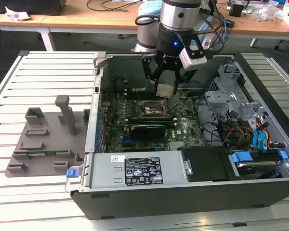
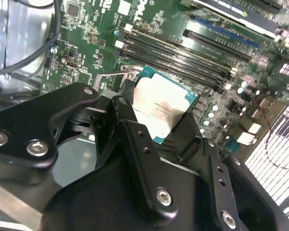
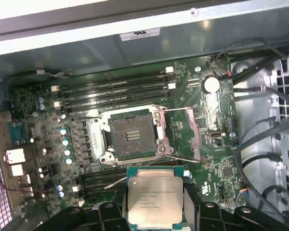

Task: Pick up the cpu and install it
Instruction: 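Place the cpu into insertion slot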

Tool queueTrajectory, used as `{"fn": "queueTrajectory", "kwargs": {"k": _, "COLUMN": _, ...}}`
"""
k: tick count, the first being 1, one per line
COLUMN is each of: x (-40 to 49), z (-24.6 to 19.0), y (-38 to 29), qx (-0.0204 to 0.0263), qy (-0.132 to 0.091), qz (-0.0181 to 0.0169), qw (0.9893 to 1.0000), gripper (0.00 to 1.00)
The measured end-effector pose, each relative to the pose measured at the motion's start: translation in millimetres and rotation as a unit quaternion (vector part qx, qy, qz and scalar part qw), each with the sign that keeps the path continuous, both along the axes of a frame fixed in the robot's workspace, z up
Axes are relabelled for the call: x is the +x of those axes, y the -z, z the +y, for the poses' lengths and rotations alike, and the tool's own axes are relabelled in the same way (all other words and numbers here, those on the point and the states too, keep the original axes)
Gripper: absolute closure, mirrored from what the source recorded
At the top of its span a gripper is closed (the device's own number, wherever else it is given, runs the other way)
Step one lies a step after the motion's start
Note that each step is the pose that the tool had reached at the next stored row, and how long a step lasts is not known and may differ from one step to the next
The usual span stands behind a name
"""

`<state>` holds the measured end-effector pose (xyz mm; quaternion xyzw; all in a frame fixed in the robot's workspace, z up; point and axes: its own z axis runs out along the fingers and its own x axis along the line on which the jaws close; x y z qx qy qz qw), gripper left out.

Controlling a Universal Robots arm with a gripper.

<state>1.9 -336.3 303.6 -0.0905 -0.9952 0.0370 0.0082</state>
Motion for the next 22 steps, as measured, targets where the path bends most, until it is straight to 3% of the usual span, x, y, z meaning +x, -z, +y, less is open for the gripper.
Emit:
{"fn": "queueTrajectory", "kwargs": {"k": 5, "x": 0.0, "z": 0.0, "y": 0.2, "qx": -0.0004, "qy": 0.041, "qz": 0.0000, "qw": 0.9991, "gripper": 0.45}}
{"fn": "queueTrajectory", "kwargs": {"k": 8, "x": 0.0, "z": 0.0, "y": 0.4, "qx": -0.0011, "qy": 0.080, "qz": 0.0000, "qw": 0.9968, "gripper": 0.45}}
{"fn": "queueTrajectory", "kwargs": {"k": 12, "x": 0.0, "z": 0.0, "y": 0.5, "qx": -0.0013, "qy": 0.108, "qz": 0.0000, "qw": 0.9941, "gripper": 0.45}}
{"fn": "queueTrajectory", "kwargs": {"k": 13, "x": 0.0, "z": 0.0, "y": 0.6, "qx": -0.0015, "qy": 0.120, "qz": 0.0000, "qw": 0.9927, "gripper": 0.45}}
{"fn": "queueTrajectory", "kwargs": {"k": 17, "x": 0.0, "z": 0.0, "y": 0.8, "qx": -0.0019, "qy": 0.172, "qz": 0.0000, "qw": 0.9851, "gripper": 0.45}}
{"fn": "queueTrajectory", "kwargs": {"k": 19, "x": 0.0, "z": 0.0, "y": 0.8, "qx": -0.0021, "qy": 0.185, "qz": 0.0000, "qw": 0.9828, "gripper": 0.45}}
{"fn": "queueTrajectory", "kwargs": {"k": 21, "x": 0.0, "z": 0.0, "y": 0.9, "qx": -0.0024, "qy": 0.204, "qz": 0.0000, "qw": 0.9789, "gripper": 0.45}}
{"fn": "queueTrajectory", "kwargs": {"k": 22, "x": 0.0, "z": 0.0, "y": 1.0, "qx": -0.0024, "qy": 0.211, "qz": 0.0000, "qw": 0.9776, "gripper": 0.45}}
